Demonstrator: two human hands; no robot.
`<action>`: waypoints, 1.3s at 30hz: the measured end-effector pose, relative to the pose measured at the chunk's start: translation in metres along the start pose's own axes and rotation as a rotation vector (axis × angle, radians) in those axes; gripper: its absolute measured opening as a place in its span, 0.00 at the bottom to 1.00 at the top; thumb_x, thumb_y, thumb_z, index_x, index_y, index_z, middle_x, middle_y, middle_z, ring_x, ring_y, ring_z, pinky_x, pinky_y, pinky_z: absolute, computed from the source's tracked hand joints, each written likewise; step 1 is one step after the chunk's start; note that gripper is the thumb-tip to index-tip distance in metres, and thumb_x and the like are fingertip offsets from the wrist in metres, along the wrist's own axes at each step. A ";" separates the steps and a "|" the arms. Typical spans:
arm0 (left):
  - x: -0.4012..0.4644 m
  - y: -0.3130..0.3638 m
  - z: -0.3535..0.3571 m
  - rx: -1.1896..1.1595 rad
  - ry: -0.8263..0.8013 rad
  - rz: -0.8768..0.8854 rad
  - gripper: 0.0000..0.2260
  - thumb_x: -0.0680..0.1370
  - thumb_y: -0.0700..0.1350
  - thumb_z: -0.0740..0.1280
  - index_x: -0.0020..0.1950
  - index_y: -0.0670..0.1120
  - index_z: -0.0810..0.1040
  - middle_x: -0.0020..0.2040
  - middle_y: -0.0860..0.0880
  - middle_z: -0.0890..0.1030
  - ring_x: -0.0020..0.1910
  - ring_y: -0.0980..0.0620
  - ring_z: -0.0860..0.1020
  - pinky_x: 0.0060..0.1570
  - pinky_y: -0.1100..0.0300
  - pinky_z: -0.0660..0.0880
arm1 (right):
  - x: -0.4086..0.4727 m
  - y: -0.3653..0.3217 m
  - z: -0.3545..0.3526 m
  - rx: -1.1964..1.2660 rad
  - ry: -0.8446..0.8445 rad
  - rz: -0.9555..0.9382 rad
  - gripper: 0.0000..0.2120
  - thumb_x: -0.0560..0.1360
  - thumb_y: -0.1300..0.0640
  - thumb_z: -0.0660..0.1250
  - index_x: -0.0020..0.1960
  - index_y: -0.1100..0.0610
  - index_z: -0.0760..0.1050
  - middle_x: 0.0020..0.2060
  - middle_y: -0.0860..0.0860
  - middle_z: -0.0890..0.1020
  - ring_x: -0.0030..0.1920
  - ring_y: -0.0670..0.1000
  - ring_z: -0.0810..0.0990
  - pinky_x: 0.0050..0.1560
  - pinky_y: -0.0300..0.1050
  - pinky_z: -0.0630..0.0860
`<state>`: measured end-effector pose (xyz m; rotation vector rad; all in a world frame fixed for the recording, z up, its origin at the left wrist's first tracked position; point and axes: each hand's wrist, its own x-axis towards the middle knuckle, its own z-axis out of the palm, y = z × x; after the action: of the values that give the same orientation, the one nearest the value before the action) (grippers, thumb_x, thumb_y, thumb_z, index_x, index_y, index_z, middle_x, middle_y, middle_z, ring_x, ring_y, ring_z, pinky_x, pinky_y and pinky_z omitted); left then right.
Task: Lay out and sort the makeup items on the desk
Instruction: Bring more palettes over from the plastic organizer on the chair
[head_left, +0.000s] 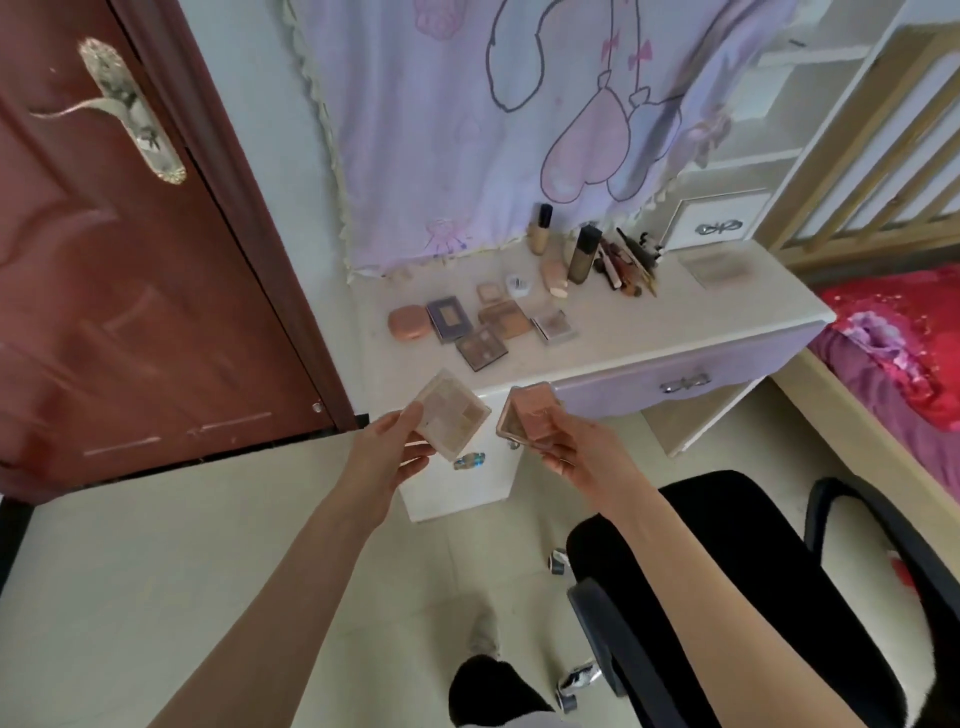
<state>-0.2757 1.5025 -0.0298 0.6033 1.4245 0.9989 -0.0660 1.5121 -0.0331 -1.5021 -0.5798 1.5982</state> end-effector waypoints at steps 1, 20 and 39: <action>0.013 0.007 0.007 0.004 0.008 0.004 0.09 0.79 0.49 0.62 0.49 0.44 0.77 0.42 0.47 0.80 0.41 0.50 0.77 0.42 0.60 0.74 | 0.014 -0.009 0.001 -0.007 0.004 -0.006 0.11 0.78 0.57 0.63 0.39 0.59 0.76 0.26 0.50 0.80 0.30 0.46 0.77 0.32 0.37 0.73; 0.224 0.006 0.004 0.248 0.151 -0.232 0.10 0.80 0.42 0.61 0.58 0.39 0.74 0.49 0.42 0.77 0.38 0.50 0.76 0.37 0.62 0.73 | 0.230 -0.031 0.024 -0.300 0.303 0.121 0.17 0.81 0.58 0.56 0.35 0.62 0.70 0.29 0.55 0.73 0.26 0.50 0.70 0.22 0.37 0.66; 0.278 0.023 0.027 0.885 0.196 -0.082 0.24 0.75 0.40 0.65 0.69 0.42 0.62 0.67 0.40 0.60 0.64 0.40 0.65 0.61 0.50 0.66 | 0.271 -0.043 0.015 -0.628 0.464 0.039 0.11 0.75 0.53 0.66 0.47 0.62 0.78 0.36 0.55 0.81 0.38 0.53 0.78 0.38 0.43 0.72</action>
<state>-0.2909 1.7543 -0.1522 1.0861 2.0462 0.3185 -0.0481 1.7597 -0.1508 -2.2710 -0.8240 1.0682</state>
